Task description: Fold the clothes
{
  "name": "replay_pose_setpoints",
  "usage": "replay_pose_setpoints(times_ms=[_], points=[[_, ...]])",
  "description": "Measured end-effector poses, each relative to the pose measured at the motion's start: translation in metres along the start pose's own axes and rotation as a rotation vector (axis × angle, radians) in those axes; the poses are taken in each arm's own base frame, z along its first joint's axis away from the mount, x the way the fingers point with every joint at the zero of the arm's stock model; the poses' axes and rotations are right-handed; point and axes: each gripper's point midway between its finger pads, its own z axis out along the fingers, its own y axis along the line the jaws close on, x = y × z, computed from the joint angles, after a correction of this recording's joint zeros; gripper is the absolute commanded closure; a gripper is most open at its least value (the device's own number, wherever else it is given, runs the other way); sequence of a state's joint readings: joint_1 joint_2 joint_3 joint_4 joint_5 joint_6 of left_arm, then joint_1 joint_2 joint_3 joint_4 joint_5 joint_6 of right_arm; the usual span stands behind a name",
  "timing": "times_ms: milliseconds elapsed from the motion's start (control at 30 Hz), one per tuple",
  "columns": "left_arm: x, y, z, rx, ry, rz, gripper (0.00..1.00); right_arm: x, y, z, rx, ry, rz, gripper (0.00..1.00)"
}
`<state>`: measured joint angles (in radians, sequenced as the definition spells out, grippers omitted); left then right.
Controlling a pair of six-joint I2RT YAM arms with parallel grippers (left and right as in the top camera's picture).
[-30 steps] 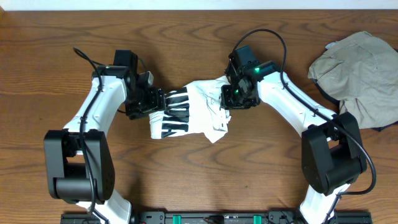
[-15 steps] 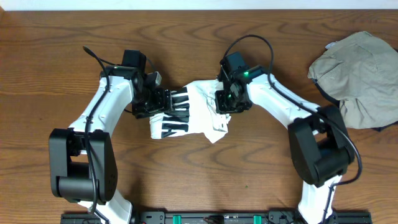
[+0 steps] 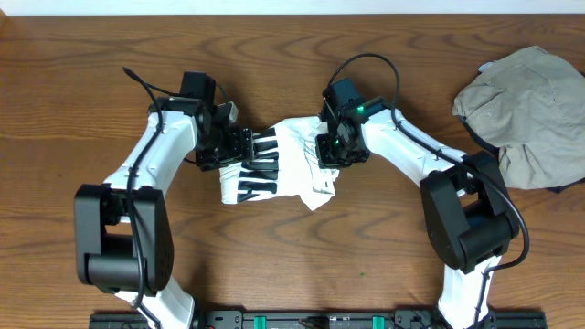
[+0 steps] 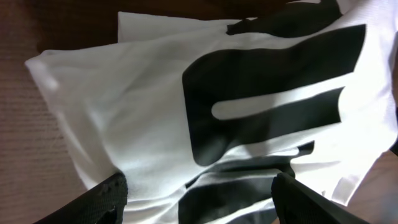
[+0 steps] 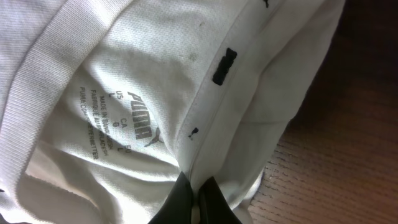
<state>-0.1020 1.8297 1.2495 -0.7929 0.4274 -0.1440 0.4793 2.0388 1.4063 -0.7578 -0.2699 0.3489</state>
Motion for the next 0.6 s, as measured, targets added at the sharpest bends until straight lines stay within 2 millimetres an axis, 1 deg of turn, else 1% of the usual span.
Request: replay_pose_setpoints(times_ms=[433,600], points=[[-0.003,0.008,0.024,-0.004,0.034,-0.005,0.24,0.000,0.000,0.000,0.000,0.000,0.003,0.99],[-0.003,0.013,0.027,-0.024,0.040,-0.005,0.24,0.002,-0.006,-0.001,0.005,0.015,0.033,0.99]])
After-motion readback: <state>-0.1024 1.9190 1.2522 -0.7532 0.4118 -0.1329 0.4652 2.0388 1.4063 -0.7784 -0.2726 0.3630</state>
